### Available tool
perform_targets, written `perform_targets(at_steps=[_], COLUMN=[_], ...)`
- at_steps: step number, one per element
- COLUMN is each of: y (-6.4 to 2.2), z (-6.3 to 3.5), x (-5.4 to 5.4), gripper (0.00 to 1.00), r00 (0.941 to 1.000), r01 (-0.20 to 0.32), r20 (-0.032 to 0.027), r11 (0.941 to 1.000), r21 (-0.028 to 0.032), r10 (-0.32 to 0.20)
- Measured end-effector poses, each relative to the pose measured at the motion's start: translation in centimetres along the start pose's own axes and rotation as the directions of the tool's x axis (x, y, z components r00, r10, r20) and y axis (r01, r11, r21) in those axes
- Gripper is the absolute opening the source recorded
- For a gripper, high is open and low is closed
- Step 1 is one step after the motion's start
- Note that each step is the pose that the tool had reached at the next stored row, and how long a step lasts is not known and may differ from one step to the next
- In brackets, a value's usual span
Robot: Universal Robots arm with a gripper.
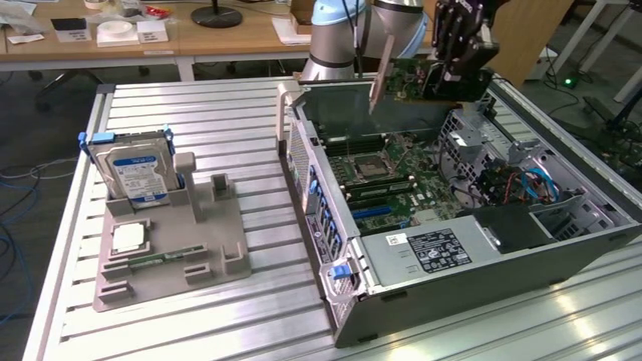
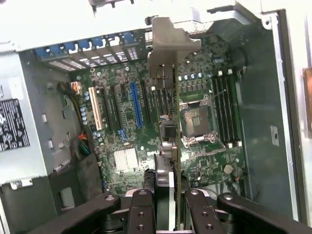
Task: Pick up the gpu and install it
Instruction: 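Insert the gpu into the slot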
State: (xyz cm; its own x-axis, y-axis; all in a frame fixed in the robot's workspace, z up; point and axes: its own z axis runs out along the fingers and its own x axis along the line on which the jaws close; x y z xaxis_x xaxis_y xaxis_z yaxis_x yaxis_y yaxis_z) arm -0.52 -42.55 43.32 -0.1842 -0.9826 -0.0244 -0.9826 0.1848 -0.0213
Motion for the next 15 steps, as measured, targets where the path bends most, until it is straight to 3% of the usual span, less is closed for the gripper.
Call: perform_targets(at_steps=[4, 13, 15], y=[0.00, 0.13, 0.18], z=[0.44, 1.75, 2.02], x=[0.0, 0.3, 0.4], gripper=[0.28, 0.28, 0.28], r00=[0.9994, 0.9994, 0.9993], r01=[0.034, 0.035, 0.037], r20=[0.0015, 0.0025, 0.0049], r11=[0.9994, 0.9994, 0.9993], r21=[0.0032, 0.0047, 0.0043], r10=[-0.034, -0.035, -0.037])
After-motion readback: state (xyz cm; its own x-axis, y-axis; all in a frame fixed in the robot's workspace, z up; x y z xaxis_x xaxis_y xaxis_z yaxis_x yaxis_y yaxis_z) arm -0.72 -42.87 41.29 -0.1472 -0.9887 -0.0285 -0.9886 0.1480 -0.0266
